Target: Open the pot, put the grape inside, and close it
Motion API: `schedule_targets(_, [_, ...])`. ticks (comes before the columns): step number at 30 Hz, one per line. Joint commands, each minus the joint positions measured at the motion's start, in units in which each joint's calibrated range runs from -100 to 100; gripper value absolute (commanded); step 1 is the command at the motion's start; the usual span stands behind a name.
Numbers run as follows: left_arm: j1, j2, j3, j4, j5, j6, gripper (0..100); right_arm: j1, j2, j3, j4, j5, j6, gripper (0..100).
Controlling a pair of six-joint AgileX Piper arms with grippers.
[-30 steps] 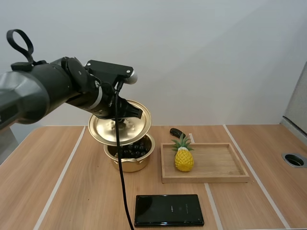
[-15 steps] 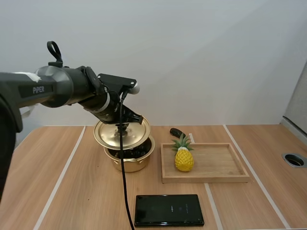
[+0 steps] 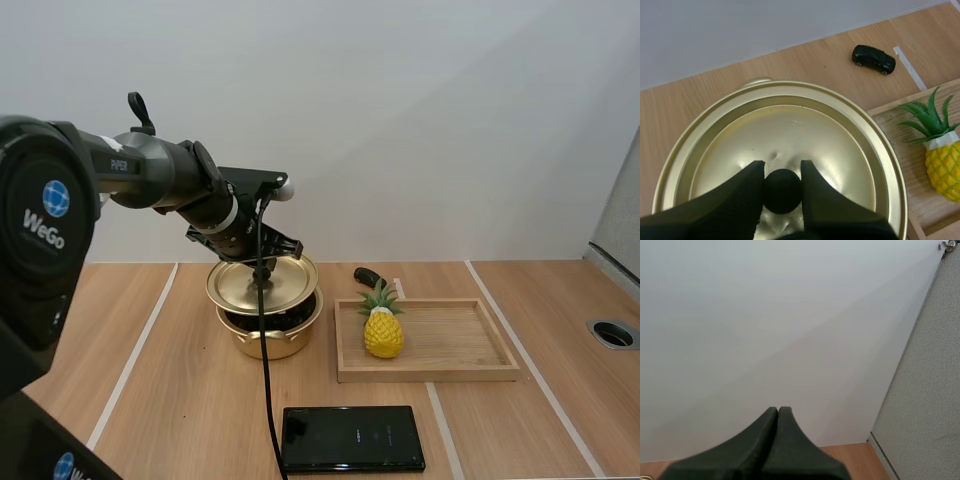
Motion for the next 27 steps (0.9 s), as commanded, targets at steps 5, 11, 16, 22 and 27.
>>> schedule_targets(5, [-0.09, 2.1, -0.6, -1.3, -1.7, -0.5, 0, -0.2, -0.7, -0.2, -0.7, 1.6, -0.3, 0])
schedule_targets(11, [-0.09, 2.9, -0.6, -3.0, -2.1, 0.7, 0, -0.2, -0.7, -0.2, -0.7, 1.8, -0.7, 0])
schedule_targets(16, [-0.18, 2.9, -0.6, -3.9, -2.1, 1.6, 0, -0.2, -0.7, -0.2, -0.7, 1.8, -0.7, 0])
schedule_targets(22, [-0.50, 3.0, -0.6, -3.2, -3.4, 1.6, 0, -0.2, -0.7, -0.2, -0.7, 2.3, -0.7, 0])
schedule_targets(27, [-0.50, 3.0, -0.5, -1.9, -3.5, 1.6, 0, -0.2, -0.7, -0.2, -0.7, 3.2, -0.7, 0])
